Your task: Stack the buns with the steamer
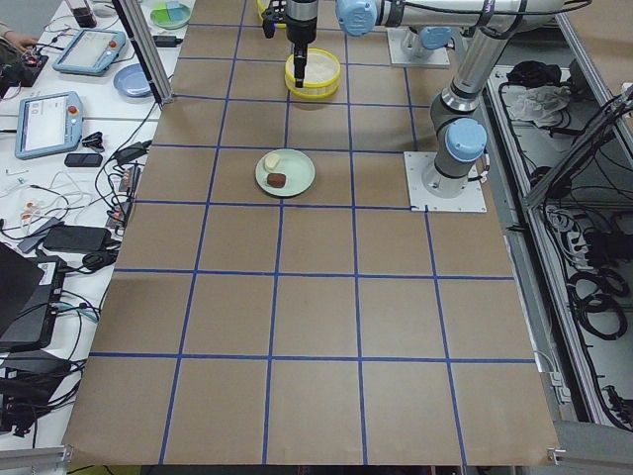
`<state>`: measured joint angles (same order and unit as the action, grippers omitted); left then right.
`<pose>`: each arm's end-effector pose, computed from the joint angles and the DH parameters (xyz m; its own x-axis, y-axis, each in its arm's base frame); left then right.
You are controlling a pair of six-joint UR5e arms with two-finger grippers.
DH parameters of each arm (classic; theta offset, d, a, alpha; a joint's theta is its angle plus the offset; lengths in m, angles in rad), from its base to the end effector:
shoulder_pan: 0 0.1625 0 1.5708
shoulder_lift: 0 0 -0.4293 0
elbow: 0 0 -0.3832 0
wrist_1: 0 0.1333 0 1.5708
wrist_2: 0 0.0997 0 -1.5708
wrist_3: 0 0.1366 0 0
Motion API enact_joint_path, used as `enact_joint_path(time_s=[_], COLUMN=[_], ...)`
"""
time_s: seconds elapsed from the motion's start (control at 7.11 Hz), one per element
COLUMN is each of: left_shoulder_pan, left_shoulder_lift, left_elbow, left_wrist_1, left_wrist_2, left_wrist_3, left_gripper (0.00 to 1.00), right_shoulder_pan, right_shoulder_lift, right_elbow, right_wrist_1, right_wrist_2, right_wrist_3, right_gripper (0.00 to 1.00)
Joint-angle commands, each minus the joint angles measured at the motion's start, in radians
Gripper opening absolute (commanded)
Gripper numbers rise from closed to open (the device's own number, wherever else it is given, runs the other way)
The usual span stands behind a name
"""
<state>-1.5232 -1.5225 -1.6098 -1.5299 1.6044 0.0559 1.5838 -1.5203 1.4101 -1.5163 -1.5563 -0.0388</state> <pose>-0.1063 -0.4745 0.4635 -0.9993 0.0066 -0.0363 0.0083 0.9988 -0.0482 0.1419 -0.5079 0.5026 -0.9985 -0.0525 -0.0123 -0.0518 0.9971 -0.0562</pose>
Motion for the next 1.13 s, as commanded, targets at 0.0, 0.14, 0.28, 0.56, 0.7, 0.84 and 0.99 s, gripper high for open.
enact_joint_path(time_s=[0.0,0.14,0.28,0.56,0.7,0.84,0.99], left_shoulder_pan=[0.002,0.002,0.005,0.006,0.006,0.005,0.005], left_shoulder_lift=[0.002,0.002,0.002,-0.007,-0.007,-0.007,-0.007], left_elbow=[-0.002,-0.002,-0.004,-0.007,-0.007,-0.009,-0.010], left_wrist_1=[-0.002,-0.001,-0.001,0.008,0.008,0.010,0.016], left_wrist_2=[0.000,-0.004,-0.006,-0.004,0.000,0.005,0.005], left_wrist_3=[0.002,0.004,0.004,0.005,0.005,0.005,0.005], left_gripper=[1.00,1.00,1.00,1.00,1.00,1.00,1.00], right_shoulder_pan=[-0.008,-0.008,-0.008,-0.010,-0.010,-0.010,-0.010], right_shoulder_lift=[-0.004,-0.012,-0.015,-0.015,-0.015,-0.014,-0.012], right_elbow=[0.013,0.019,0.029,0.044,0.047,0.047,0.047], right_wrist_1=[0.004,0.005,0.004,0.004,0.001,0.008,0.010], right_wrist_2=[0.005,0.008,0.010,0.013,0.009,0.005,0.010], right_wrist_3=[0.002,0.000,-0.001,-0.003,-0.003,-0.003,-0.003], right_gripper=[1.00,1.00,1.00,1.00,1.00,1.00,1.00])
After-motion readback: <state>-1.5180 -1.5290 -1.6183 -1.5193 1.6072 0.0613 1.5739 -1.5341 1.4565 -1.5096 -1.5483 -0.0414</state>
